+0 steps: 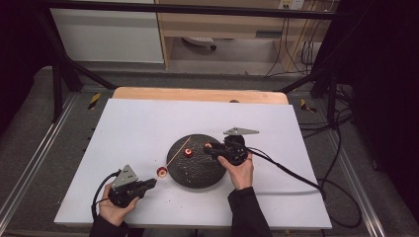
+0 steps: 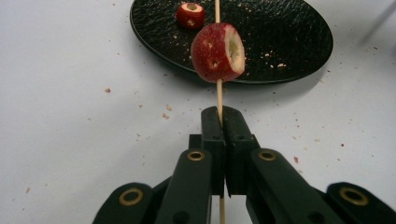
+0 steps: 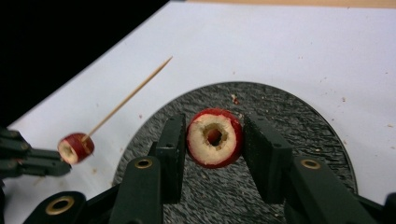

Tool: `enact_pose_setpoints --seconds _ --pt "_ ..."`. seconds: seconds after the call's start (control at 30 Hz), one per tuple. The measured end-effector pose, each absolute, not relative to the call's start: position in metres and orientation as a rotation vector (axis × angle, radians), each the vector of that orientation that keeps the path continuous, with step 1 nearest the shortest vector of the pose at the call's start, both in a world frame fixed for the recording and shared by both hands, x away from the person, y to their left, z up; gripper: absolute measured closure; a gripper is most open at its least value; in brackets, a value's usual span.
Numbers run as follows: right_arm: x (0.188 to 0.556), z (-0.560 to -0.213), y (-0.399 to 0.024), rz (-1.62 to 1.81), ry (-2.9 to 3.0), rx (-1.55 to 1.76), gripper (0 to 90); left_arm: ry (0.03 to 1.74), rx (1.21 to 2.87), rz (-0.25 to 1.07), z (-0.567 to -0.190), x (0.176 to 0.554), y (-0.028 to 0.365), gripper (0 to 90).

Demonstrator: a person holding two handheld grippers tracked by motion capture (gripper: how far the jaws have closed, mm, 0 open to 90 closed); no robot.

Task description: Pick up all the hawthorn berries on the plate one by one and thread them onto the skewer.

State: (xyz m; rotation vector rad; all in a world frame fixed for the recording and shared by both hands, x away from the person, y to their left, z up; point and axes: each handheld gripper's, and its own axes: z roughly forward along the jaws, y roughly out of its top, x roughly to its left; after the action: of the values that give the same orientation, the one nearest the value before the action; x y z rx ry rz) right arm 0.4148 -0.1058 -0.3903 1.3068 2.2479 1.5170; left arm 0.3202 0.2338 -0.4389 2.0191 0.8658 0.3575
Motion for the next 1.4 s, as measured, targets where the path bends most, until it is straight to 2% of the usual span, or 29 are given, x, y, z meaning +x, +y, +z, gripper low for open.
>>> enact_pose_setpoints --seconds 0.27,0.9,1.4 --pt "0.398 -0.404 -0.113 1.724 2.067 1.362 61.1 0.867 2.010 0.359 -0.439 0.319 0.231 88.2" --pt "0.384 -0.427 -0.111 1.951 1.771 1.445 61.1 0.872 1.977 0.380 -0.438 0.315 0.214 88.1" --pt "0.393 -0.415 -0.120 2.092 1.528 1.459 61.2 0.862 1.960 0.391 -0.431 0.311 0.189 88.1"
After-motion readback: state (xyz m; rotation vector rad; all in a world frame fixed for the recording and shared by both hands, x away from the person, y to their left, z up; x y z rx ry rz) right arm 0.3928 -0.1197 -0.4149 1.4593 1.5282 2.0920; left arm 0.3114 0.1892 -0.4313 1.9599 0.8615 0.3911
